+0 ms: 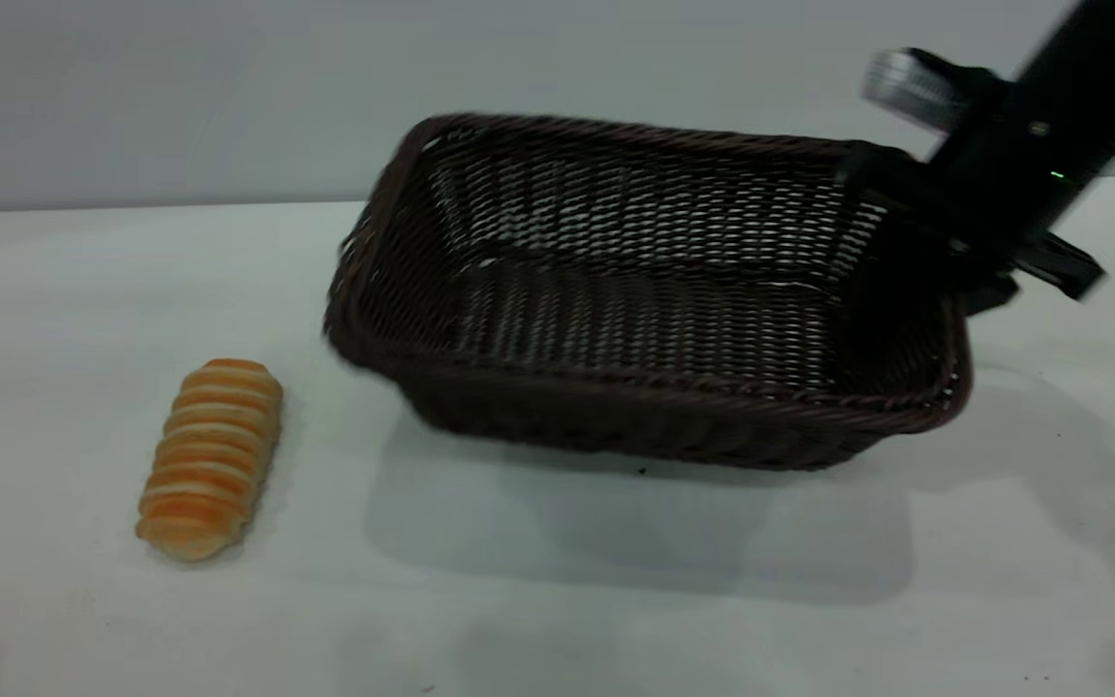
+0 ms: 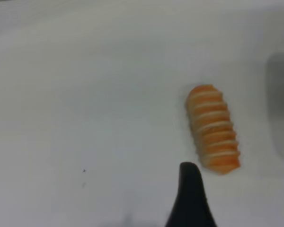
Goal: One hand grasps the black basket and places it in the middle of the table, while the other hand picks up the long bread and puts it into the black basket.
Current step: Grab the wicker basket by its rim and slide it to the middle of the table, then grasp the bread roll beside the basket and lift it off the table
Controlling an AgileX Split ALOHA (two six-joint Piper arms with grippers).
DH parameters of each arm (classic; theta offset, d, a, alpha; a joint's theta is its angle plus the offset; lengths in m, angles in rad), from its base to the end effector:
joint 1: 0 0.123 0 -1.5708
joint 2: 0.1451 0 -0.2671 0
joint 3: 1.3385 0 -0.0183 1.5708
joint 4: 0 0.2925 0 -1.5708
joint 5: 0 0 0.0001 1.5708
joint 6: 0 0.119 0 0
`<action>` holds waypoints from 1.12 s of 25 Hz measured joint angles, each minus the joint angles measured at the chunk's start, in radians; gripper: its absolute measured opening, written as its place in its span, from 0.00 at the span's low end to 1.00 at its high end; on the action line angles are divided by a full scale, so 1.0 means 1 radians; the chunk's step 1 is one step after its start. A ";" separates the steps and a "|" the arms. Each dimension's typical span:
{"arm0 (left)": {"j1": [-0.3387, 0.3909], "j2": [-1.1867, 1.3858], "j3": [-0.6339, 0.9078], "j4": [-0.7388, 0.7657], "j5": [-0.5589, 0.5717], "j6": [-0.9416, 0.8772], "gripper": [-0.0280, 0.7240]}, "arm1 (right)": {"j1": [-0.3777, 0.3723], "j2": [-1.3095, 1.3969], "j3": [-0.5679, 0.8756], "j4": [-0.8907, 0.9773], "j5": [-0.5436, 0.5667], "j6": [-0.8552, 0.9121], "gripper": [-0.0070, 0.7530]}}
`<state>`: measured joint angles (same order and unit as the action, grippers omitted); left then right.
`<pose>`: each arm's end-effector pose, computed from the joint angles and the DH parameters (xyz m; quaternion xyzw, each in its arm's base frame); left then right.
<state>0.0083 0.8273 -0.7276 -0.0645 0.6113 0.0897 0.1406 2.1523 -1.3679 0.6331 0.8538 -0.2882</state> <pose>0.2388 -0.0024 0.2889 0.0211 0.8894 -0.0062 0.4566 0.4152 0.1124 0.0432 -0.0046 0.9715 0.2353 0.0268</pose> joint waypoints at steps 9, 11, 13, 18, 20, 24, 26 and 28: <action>0.000 0.101 0.000 -0.072 -0.024 0.000 0.82 | 0.051 0.183 -0.143 -0.068 -0.008 0.027 0.14; 0.000 0.146 0.000 -0.075 -0.051 0.001 0.82 | 0.051 0.184 -0.144 -0.073 -0.016 0.027 0.16; 0.000 0.208 0.000 -0.077 -0.094 0.001 0.82 | 0.051 0.185 -0.147 -0.075 -0.032 0.027 0.22; -0.008 0.418 0.000 -0.163 -0.198 0.007 0.82 | 0.051 0.188 -0.177 -0.094 0.006 0.027 0.49; -0.013 0.528 0.000 -0.174 -0.248 0.028 0.82 | 0.049 0.181 -0.222 -0.126 0.080 0.027 0.59; -0.013 0.753 -0.035 -0.178 -0.305 0.045 0.82 | 0.047 0.089 -0.292 -0.216 0.231 0.024 0.67; -0.017 0.846 -0.064 -0.179 -0.313 0.046 0.82 | 0.047 0.005 -0.303 -0.252 0.262 0.024 0.68; -0.026 0.924 -0.100 -0.180 -0.316 0.047 0.82 | 0.047 -0.091 -0.308 -0.271 0.290 0.023 0.68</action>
<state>-0.0178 1.7517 -0.8276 -0.2445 0.2956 0.1369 0.1881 2.0610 -1.6755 0.3622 1.1438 -0.2649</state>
